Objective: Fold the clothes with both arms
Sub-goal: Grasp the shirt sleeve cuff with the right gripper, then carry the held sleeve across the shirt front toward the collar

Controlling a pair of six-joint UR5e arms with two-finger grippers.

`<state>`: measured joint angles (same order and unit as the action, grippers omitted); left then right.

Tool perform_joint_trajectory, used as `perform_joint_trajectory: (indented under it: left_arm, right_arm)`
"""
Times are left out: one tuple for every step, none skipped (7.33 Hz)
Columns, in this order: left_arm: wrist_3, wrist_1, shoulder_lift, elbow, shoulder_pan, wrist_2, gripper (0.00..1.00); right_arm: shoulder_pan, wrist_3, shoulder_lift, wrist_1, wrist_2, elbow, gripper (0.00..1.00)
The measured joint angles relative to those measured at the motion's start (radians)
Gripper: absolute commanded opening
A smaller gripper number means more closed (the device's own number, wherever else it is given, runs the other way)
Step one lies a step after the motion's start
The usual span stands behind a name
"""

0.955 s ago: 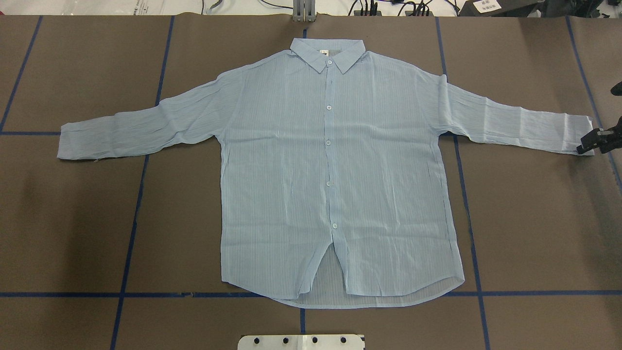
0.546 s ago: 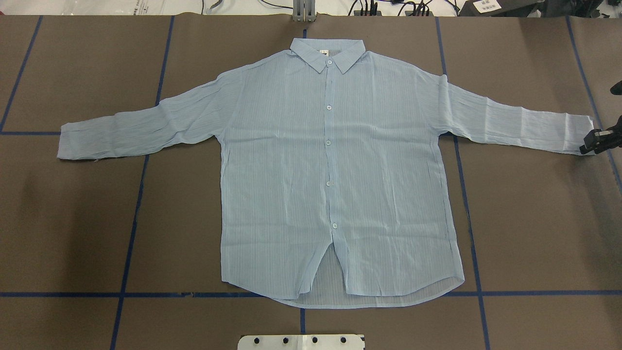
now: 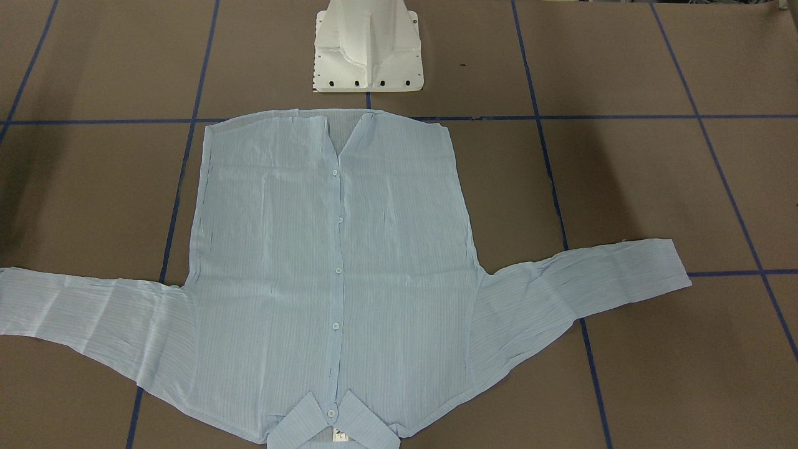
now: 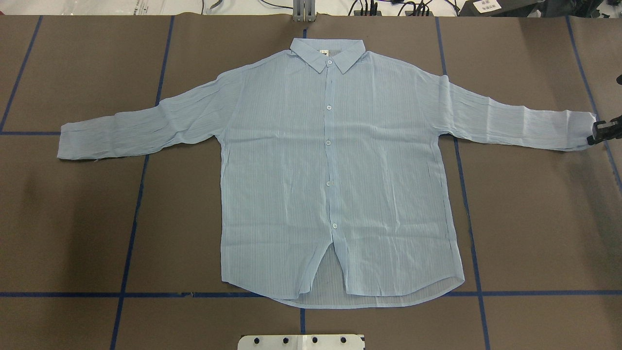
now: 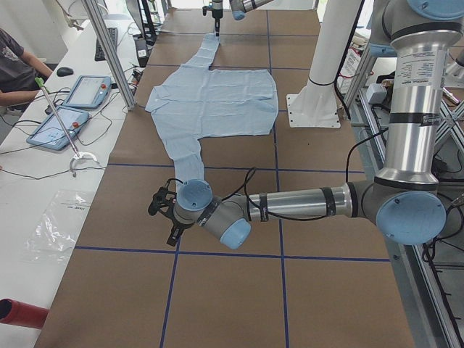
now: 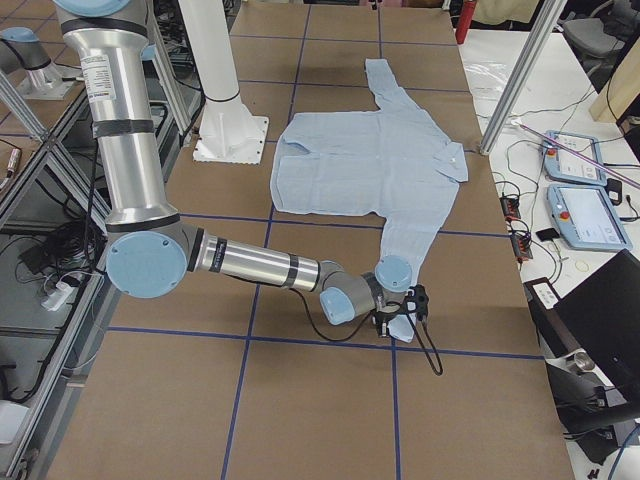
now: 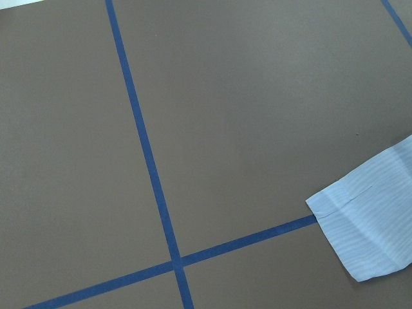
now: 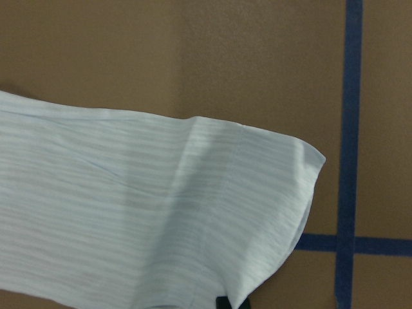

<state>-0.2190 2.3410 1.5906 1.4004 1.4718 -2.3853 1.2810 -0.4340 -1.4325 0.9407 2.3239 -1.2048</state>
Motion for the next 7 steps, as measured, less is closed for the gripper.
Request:
perform_joint_trajectory:
  left_arm:
    - [0.000, 0.000, 0.000, -0.003, 0.000, 0.000, 1.00]
    - [0.001, 0.001, 0.003, -0.010, 0.000, 0.000, 1.00]
    - [0.001, 0.002, 0.008, -0.020, 0.000, 0.000, 1.00]
    - [0.002, 0.003, 0.013, -0.029, -0.001, 0.000, 1.00]
    - [0.001, 0.004, 0.015, -0.036, -0.001, 0.000, 1.00]
    - [0.000, 0.004, 0.016, -0.043, 0.000, 0.000, 1.00]
    - [0.000, 0.004, 0.017, -0.048, 0.000, 0.000, 1.00]
  right_arm:
    - [0.010, 0.000, 0.000, 0.000, 0.020, -0.040, 0.00]
    - [0.014, -0.005, 0.006, 0.000, 0.046, -0.090, 0.00]
    - [0.012, -0.047, 0.033, 0.001, 0.072, -0.142, 0.00]
    - [-0.001, -0.130, 0.083, -0.002, 0.105, -0.176, 0.00]
    - [-0.032, -0.204, 0.147, -0.005, 0.130, -0.199, 0.00]
    - [-0.081, -0.271, 0.224, -0.003, 0.140, -0.211, 0.00]
    - [-0.137, -0.353, 0.312, 0.001, 0.131, -0.216, 0.00]
